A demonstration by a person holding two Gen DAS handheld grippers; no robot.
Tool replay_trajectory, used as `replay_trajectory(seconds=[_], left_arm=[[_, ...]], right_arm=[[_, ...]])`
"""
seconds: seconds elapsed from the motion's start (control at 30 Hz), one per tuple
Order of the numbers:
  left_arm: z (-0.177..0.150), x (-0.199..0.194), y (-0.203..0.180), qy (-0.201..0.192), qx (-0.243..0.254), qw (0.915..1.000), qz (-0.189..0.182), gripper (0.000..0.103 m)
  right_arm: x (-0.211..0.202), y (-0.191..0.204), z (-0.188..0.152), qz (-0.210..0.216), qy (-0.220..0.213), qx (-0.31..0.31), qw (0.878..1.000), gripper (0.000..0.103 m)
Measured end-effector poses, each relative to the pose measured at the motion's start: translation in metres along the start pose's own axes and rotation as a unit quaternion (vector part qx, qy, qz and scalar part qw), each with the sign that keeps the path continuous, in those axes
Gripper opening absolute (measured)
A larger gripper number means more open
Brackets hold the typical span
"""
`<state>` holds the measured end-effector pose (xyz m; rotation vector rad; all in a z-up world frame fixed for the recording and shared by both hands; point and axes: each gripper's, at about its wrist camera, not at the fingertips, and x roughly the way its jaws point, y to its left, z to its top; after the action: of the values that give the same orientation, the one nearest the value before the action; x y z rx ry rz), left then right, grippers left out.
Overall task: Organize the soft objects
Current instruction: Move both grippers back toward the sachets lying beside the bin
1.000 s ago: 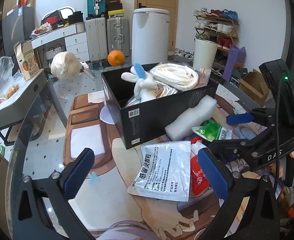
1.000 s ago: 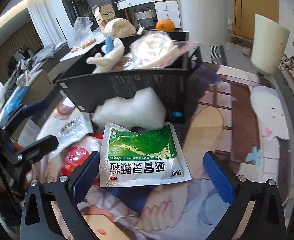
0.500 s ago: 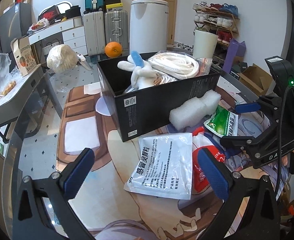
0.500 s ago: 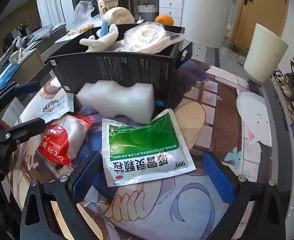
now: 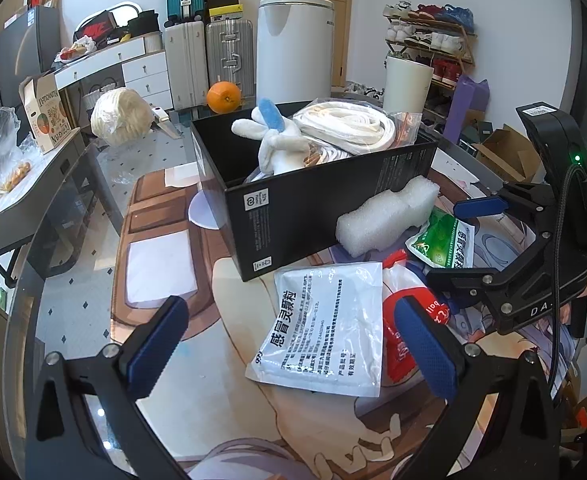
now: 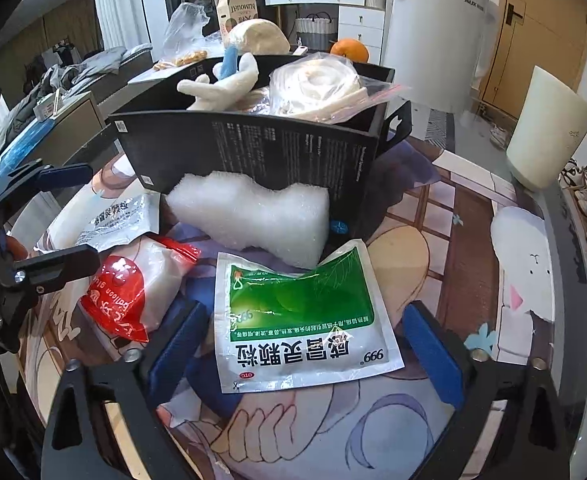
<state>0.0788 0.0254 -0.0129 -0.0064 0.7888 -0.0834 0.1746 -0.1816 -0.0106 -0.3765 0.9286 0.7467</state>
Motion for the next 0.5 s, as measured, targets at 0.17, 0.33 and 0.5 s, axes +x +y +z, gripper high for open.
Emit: replay_trajectory(seconds=[0.17,0.33,0.5], left_arm=[[-0.002,0.001,-0.001,0.005,0.002,1.0000,-0.001,0.103],[-0.003,0.005,-0.001,0.015,-0.001,0.9999,-0.001,0.103],[-0.002,0.009,0.005,0.025,-0.019,0.9995,-0.009,0.103]], right_arm=[[-0.005,0.001,-0.001,0.001,-0.008,0.000,1.000,0.068],[-0.010,0.004,-0.006,0.005,-0.014,0.003,1.000,0.065],[-0.012,0.002,-0.009,0.007,-0.015,0.007,1.000,0.065]])
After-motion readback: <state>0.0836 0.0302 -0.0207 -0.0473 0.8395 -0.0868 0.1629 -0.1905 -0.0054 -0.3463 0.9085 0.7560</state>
